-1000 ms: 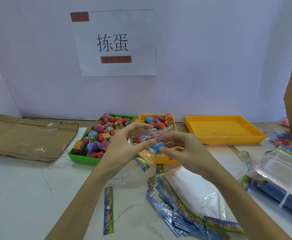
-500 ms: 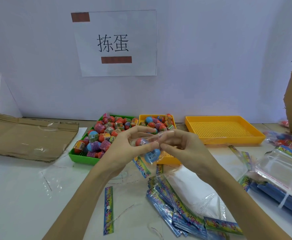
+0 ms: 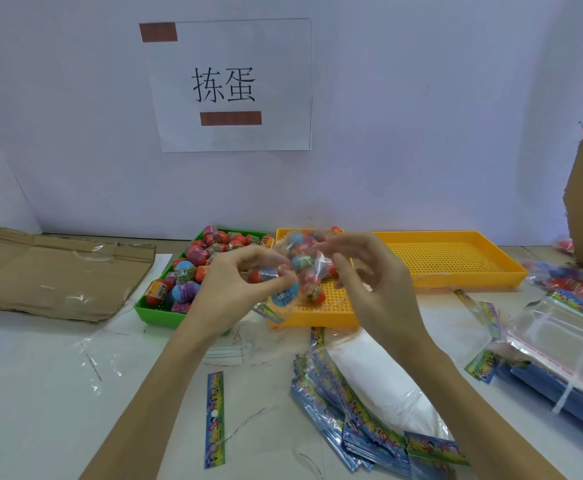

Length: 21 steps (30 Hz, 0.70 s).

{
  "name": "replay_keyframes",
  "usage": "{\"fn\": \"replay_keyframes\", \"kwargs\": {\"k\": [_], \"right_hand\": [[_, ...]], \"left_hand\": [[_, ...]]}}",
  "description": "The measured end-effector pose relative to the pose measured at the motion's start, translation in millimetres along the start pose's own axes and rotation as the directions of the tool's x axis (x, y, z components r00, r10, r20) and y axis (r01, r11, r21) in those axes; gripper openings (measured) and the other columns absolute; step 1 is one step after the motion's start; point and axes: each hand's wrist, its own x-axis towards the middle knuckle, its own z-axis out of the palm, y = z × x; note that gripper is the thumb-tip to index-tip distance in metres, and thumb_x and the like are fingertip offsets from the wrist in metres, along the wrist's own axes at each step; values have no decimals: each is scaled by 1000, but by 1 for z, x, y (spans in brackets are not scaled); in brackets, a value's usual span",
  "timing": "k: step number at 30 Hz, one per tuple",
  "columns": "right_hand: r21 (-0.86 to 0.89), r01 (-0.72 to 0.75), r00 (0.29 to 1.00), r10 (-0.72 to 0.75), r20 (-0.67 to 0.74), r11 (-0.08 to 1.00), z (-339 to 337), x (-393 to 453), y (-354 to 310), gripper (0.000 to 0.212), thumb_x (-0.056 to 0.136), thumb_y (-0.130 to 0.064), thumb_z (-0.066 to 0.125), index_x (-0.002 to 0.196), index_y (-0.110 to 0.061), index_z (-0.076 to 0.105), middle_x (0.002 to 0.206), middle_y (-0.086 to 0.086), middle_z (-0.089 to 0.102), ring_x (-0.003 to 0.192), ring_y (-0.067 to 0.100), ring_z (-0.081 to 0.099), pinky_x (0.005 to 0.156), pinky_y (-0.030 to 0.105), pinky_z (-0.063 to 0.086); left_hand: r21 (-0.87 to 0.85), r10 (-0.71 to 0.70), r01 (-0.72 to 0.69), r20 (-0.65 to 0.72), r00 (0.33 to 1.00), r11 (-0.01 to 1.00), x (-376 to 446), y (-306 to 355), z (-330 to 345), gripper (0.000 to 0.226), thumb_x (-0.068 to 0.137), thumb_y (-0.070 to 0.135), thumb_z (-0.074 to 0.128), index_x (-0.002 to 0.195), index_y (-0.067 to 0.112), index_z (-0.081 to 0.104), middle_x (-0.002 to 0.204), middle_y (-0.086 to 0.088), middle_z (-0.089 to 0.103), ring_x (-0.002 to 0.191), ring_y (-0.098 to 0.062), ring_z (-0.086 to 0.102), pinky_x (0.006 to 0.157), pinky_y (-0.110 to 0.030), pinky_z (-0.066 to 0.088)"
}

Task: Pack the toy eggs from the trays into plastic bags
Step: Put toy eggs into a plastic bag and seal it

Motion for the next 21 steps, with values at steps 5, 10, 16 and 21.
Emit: {"fn": "replay_keyframes", "kwargs": {"k": [5, 10, 16, 21], "right_hand": [[-290, -84, 993, 106, 61, 953, -5, 1, 23, 19, 102, -14, 62, 116, -23, 71, 112, -12, 71, 102, 2, 65, 80, 22, 54], [-566, 12, 896, 243, 372, 824, 10, -5, 41, 22, 104, -28, 59, 119, -27, 76, 117, -2, 66, 109, 16, 56, 92, 31, 46], [-347, -91, 983, 139, 117, 934, 5, 0, 33, 21, 95, -8, 72, 99, -28, 65, 99, -11, 67, 92, 6, 63, 71, 23, 48], [-24, -9, 980, 4, -198, 1000, -8, 7, 5, 25, 97, -20, 73, 117, -22, 59, 95, -13, 68, 87, 12, 68, 72, 23, 55]], "left_hand": [[-6, -42, 42, -175, 984, 999, 4, -7, -1, 33, 71, 45, 88, 92, 25, 72, 97, 19, 76, 97, 2, 69, 78, -19, 56], [9, -34, 36, -172, 985, 999, 4, -10, 4, 38, 69, 49, 87, 92, 25, 70, 92, 24, 75, 87, 8, 69, 68, -8, 53], [4, -47, 47, -93, 995, 999, 2, -9, 3, 46, 65, 49, 89, 97, 24, 68, 95, 11, 78, 92, -1, 72, 77, -26, 62], [86, 41, -43, 26, 999, 995, -2, -1, 8, 43, 71, 44, 88, 105, 27, 69, 96, 16, 78, 94, -2, 72, 88, -34, 56]]}}
